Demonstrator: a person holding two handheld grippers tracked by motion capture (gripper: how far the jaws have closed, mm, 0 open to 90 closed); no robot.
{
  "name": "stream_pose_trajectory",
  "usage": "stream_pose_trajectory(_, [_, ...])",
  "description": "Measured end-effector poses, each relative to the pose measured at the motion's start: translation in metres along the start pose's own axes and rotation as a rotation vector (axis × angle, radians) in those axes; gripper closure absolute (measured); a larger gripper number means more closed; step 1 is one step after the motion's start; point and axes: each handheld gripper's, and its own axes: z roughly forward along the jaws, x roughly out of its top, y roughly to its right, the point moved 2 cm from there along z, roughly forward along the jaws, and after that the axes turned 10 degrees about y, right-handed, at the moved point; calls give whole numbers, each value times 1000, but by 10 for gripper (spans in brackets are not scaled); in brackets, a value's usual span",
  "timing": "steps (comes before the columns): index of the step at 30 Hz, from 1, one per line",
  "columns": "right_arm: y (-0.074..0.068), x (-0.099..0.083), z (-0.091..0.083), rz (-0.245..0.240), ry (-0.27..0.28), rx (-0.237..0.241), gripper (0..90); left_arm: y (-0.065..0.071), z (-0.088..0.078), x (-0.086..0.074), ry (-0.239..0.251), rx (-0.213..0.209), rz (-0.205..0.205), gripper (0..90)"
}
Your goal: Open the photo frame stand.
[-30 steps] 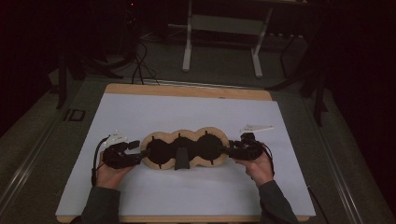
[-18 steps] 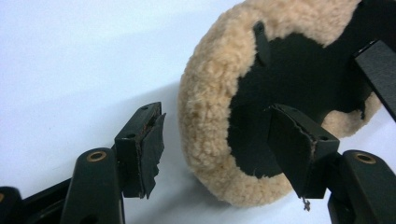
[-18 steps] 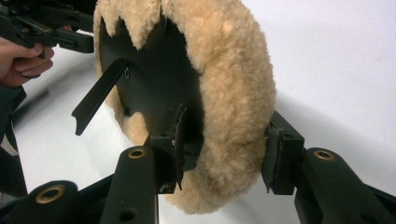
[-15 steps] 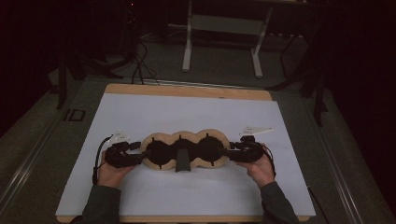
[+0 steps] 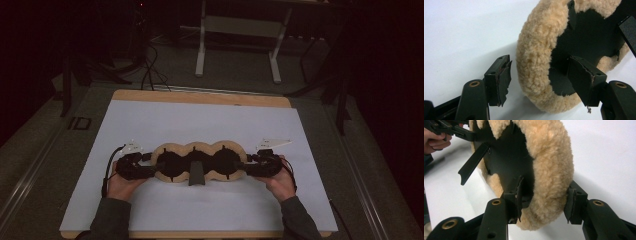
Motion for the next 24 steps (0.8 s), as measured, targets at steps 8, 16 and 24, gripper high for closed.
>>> stream_pose_trajectory(8, [-3,-5,0,-71,-9,-20,535,7,6,-1,-26,-58,16,358])
stream_pose_trajectory(16, [-1,-13,1,-90,-13,-35,523,7,2,0,-9,-74,28,424])
stream_pose_trajectory(24, [3,-19,5,-50,-41,-54,494,8,-2,0,3,-96,70,488])
